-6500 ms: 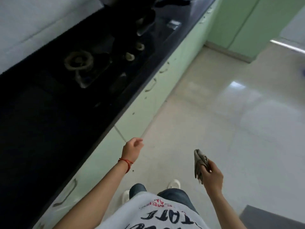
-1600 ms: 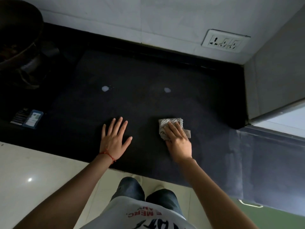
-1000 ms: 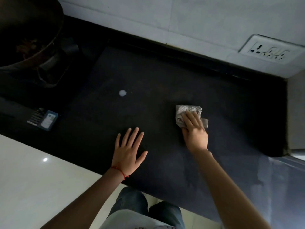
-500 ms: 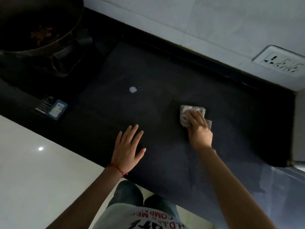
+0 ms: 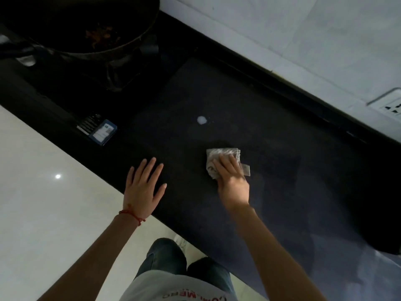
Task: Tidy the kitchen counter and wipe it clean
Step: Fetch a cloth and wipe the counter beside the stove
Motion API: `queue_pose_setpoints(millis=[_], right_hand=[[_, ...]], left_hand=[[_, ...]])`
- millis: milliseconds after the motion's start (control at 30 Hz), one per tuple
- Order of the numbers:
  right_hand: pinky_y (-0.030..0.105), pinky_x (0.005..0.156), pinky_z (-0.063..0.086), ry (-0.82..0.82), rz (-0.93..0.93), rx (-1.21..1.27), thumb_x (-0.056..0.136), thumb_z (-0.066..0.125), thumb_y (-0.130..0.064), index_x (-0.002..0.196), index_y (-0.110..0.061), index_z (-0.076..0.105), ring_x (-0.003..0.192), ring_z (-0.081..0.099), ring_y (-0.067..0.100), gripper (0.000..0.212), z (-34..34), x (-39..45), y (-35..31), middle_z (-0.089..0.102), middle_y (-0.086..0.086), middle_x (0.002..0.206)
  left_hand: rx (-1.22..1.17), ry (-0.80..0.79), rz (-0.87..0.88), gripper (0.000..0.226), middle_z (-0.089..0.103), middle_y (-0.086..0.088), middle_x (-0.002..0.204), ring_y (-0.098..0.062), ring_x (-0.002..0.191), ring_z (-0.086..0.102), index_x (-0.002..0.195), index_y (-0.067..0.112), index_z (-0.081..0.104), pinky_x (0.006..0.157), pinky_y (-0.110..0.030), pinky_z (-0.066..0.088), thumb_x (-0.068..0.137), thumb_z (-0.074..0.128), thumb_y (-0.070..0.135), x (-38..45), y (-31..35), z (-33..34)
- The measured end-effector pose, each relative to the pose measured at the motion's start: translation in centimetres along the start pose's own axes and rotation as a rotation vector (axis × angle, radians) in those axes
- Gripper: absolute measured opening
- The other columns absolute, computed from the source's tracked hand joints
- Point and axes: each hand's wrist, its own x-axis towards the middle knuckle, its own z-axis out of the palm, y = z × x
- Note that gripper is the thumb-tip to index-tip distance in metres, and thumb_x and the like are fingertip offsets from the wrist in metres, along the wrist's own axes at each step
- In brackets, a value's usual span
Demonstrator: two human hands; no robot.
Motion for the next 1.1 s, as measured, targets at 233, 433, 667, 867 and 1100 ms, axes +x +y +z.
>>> queue_pose_setpoints(millis=[233, 433, 667, 867, 1100], right_hand=[[0.041, 0.116, 0.025, -0.149, 0.079, 0.011, 0.084, 0.052, 0.001, 0.14, -0.019, 0.038, 0.145, 0.012, 0.023, 0.061, 0.7, 9.4, -2.4, 0.027, 0.001, 0.153], [0.04, 0.103, 0.042, -0.065, 0.021, 0.012, 0.081, 0.057, 0.003, 0.133, -0.017, 0.048, 0.14, 0.029, 0.027, 0.057, 1.7, 8.8, -2.4, 0.042, 0.005, 0.146], [0.039, 0.102, 0.041, -0.086, 0.038, -0.026, 0.088, 0.048, -0.007, 0.137, -0.021, 0.043, 0.142, 0.023, 0.021, 0.051, 1.5, 12.1, -2.2, 0.036, 0.0, 0.149], [0.04, 0.09, 0.05, -0.044, -0.025, -0.016, 0.082, 0.053, 0.0, 0.129, -0.018, 0.053, 0.136, 0.037, 0.027, 0.05, 2.7, 10.6, -4.3, 0.048, 0.004, 0.141], [0.041, 0.096, 0.046, -0.15, -0.002, -0.074, 0.089, 0.049, -0.006, 0.137, -0.023, 0.042, 0.141, 0.026, 0.019, 0.051, 1.9, 14.6, -4.1, 0.034, -0.003, 0.15]], left_hand=[[-0.066, 0.146, -0.003, 0.049, 0.05, -0.009, 0.139, -0.029, 0.131, 0.042, 0.129, 0.019, 0.05, 0.108, -0.051, 0.03, 0.086, 0.039, 0.04, 0.0, 0.0, 1.0], [-0.045, 0.172, -0.008, 0.049, 0.051, -0.007, 0.139, -0.028, 0.131, 0.043, 0.129, 0.021, 0.05, 0.108, -0.05, 0.031, 0.085, 0.041, 0.04, 0.0, -0.1, 1.2], [-0.036, 0.171, -0.01, 0.05, 0.05, -0.005, 0.14, -0.027, 0.132, 0.043, 0.131, 0.023, 0.049, 0.108, -0.049, 0.031, 0.084, 0.042, 0.041, 0.1, 0.0, 1.2], [-0.041, 0.182, -0.007, 0.05, 0.049, -0.004, 0.141, -0.026, 0.133, 0.042, 0.131, 0.024, 0.048, 0.109, -0.049, 0.03, 0.084, 0.044, 0.041, 0.1, -0.2, 1.3], [-0.043, 0.215, 0.001, 0.051, 0.049, -0.004, 0.14, -0.025, 0.132, 0.041, 0.131, 0.025, 0.048, 0.108, -0.05, 0.032, 0.082, 0.045, 0.041, 0.1, -0.4, 1.7]])
